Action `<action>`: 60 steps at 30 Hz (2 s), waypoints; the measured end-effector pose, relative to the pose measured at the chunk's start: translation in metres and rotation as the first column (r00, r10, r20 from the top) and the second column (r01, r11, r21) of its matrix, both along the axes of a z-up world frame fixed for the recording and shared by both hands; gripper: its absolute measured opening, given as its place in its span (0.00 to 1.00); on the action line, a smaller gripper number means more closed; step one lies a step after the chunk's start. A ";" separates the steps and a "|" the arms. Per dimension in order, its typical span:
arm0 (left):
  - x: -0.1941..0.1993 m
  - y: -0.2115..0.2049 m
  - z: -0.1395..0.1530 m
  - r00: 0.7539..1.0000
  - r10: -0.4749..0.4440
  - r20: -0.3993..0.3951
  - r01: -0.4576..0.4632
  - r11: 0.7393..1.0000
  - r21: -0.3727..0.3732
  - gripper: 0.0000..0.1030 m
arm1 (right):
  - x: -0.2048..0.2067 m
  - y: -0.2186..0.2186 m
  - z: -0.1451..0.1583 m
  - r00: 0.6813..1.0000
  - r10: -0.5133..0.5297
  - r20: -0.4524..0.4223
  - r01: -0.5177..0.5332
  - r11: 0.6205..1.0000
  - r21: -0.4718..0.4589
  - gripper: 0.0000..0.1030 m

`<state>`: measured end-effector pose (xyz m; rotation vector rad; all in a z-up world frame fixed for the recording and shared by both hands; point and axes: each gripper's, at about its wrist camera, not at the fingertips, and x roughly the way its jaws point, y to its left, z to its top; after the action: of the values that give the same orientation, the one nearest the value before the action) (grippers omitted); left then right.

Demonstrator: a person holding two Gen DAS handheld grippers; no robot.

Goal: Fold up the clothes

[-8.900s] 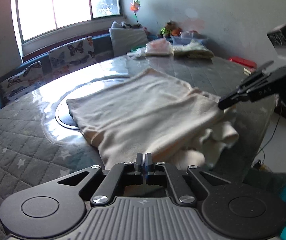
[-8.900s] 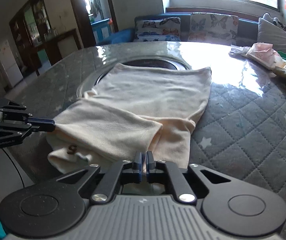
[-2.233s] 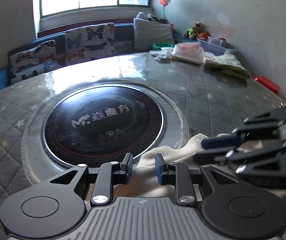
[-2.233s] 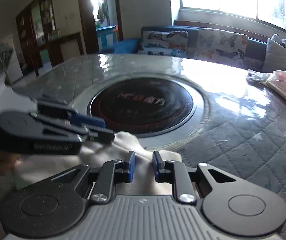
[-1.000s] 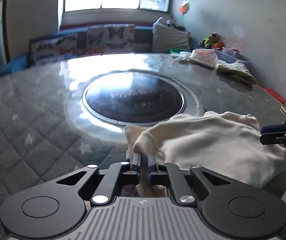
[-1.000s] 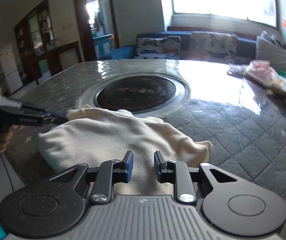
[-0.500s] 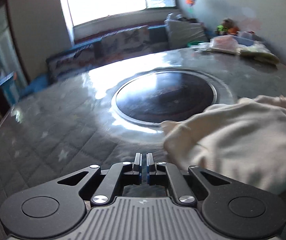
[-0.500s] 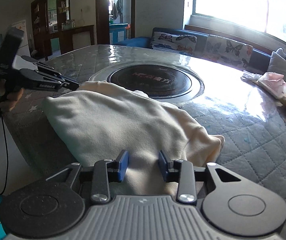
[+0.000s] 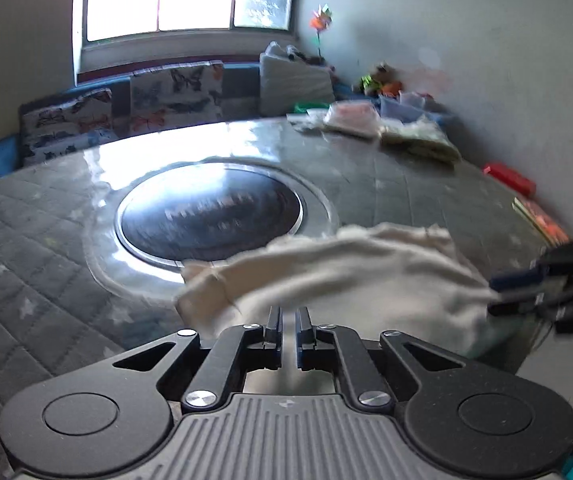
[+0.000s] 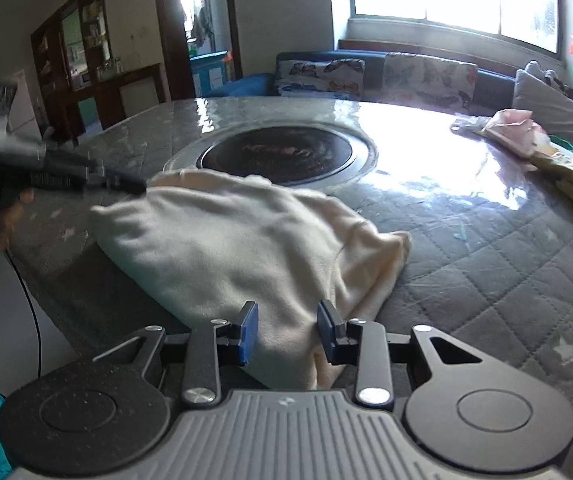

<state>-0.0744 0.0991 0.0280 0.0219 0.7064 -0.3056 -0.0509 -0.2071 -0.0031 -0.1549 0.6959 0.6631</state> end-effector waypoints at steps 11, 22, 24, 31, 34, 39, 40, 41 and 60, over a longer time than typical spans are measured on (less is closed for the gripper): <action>-0.008 0.016 -0.005 0.998 0.055 -0.012 -0.055 0.998 -0.004 0.10 | 0.006 -0.005 0.009 1.000 -0.012 0.019 0.011 1.000 0.017 0.32; -0.011 0.023 -0.011 0.996 0.081 -0.023 -0.081 0.997 -0.003 0.14 | 0.054 -0.003 -0.016 0.994 -0.074 -0.081 0.080 0.994 0.074 0.22; -0.010 0.024 -0.009 0.996 0.084 -0.024 -0.085 0.996 -0.011 0.16 | 0.055 -0.006 -0.011 0.993 -0.088 -0.080 0.095 0.992 0.083 0.23; 0.003 0.026 -0.001 0.993 0.117 -0.026 -0.118 0.992 -0.037 0.24 | 0.073 -0.003 -0.009 0.991 -0.124 -0.057 0.130 0.985 0.113 0.23; 0.014 0.029 -0.003 0.987 0.149 -0.060 -0.152 0.987 -0.042 0.24 | 0.085 0.004 -0.016 0.988 -0.136 -0.074 0.143 0.986 0.092 0.23; 0.025 0.036 -0.007 0.973 0.202 -0.115 -0.211 0.975 -0.070 0.31 | 0.083 0.007 -0.015 0.986 -0.160 -0.054 0.164 0.983 0.085 0.23; 0.026 0.036 -0.007 0.971 0.208 -0.117 -0.217 0.973 -0.075 0.32 | 0.080 0.008 -0.012 0.987 -0.157 -0.039 0.160 0.983 0.092 0.24; 0.028 0.036 -0.006 0.970 0.212 -0.116 -0.222 0.972 -0.078 0.34 | 0.077 0.011 -0.009 0.989 -0.147 -0.032 0.149 0.984 0.101 0.24; 0.070 -0.016 -0.017 0.982 0.178 -0.068 -0.176 0.984 0.034 0.38 | 0.086 0.068 -0.023 0.995 -0.101 0.012 0.100 0.994 0.053 0.30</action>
<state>-0.0047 0.0834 0.0110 -0.0259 0.7778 -0.1262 0.0348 -0.1391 -0.0265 -0.0759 0.6670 0.5828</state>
